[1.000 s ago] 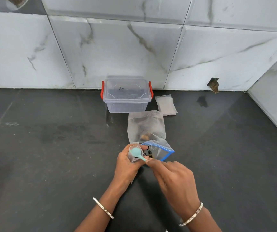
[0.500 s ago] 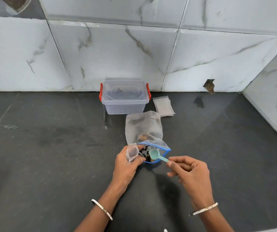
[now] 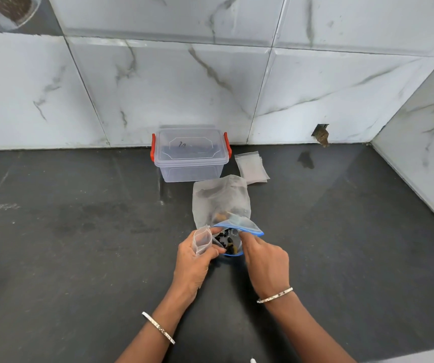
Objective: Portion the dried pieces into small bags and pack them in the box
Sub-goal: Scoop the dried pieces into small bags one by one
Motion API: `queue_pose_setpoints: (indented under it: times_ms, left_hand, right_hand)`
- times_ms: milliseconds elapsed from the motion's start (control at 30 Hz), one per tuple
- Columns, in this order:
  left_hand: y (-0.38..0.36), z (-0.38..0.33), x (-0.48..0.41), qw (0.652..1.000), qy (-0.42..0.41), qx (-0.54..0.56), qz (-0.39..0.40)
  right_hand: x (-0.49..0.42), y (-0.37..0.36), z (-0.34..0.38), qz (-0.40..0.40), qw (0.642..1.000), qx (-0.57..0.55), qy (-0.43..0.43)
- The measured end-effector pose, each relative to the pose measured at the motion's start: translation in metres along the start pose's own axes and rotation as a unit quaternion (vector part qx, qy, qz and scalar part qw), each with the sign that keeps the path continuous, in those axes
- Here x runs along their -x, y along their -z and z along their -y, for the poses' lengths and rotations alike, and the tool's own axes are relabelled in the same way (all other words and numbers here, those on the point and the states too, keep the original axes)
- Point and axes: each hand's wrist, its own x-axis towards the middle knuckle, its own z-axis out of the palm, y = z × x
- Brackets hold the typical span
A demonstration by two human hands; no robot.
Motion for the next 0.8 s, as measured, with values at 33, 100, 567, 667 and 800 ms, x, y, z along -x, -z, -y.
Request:
queue_pose_setpoints:
  times_ms: [33,100,567,667,800]
  left_hand:
    - [0.001,-0.001,0.001,1.0,0.002,0.005,0.002]
    - [0.001,-0.002,0.002,1.0,0.001,0.019,0.003]
    - [0.001,0.003,-0.004,0.994,0.002,0.107,0.011]
    - [0.0,-0.002,-0.002,0.993,0.002,0.114,0.017]
    - [0.001,-0.004,-0.004,0.994,-0.004,0.112,0.014]
  right_hand:
    - [0.0,-0.002,0.0,0.009,1.0,0.001,-0.003]
    - [0.001,-0.005,-0.002,0.019,1.0,-0.018,-0.001]
    - [0.011,0.0,-0.013,-0.017,0.98,-0.193,-0.049]
    - [0.007,0.002,-0.006,0.0,0.995,-0.099,-0.027]
    - [0.008,-0.002,-0.006,0.008,0.994,-0.107,-0.005]
